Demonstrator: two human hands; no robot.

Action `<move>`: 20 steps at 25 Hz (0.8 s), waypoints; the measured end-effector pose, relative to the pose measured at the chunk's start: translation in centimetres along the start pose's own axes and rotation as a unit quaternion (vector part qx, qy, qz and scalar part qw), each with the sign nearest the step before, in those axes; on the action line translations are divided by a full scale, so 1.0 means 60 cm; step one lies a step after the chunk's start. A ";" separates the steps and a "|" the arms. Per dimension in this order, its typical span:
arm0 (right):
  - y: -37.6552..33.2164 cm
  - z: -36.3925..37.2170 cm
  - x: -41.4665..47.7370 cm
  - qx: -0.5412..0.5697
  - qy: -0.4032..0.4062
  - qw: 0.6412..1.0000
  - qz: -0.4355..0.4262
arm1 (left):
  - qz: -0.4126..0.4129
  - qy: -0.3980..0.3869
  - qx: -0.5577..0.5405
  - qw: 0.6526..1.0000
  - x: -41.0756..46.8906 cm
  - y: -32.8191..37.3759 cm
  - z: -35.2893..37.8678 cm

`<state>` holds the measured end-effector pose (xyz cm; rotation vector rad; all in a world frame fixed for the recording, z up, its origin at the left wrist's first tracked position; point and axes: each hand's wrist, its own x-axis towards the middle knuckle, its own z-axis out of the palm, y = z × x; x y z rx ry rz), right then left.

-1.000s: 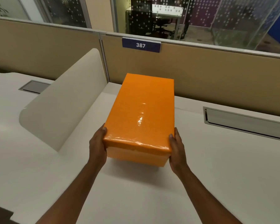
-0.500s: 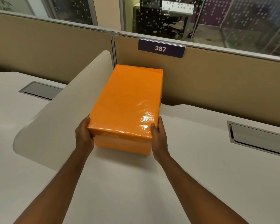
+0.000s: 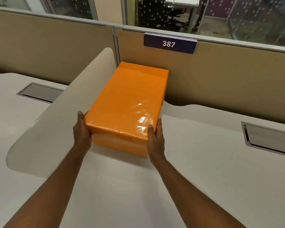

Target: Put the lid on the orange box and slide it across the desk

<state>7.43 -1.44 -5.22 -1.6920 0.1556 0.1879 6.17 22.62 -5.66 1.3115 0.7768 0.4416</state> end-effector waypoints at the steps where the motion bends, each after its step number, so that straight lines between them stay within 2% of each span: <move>1: 0.000 0.006 0.000 -0.009 0.008 1.000 0.002 | 0.003 0.007 0.013 1.000 0.004 0.000 -0.002; 8: -0.009 0.034 0.000 -0.023 0.024 0.999 0.003 | 0.018 0.091 0.110 0.990 0.022 0.019 0.004; 13: -0.024 0.017 -0.003 -0.061 -0.006 0.998 0.000 | 0.046 0.132 0.198 0.970 -0.008 0.039 0.012; 16: -0.039 -0.002 -0.013 -0.051 -0.024 0.997 0.046 | 0.076 0.175 0.248 0.950 -0.055 0.046 0.016; 20: -0.047 -0.051 -0.030 -0.049 0.036 0.993 0.099 | 0.144 0.184 0.309 0.922 -0.151 0.019 0.040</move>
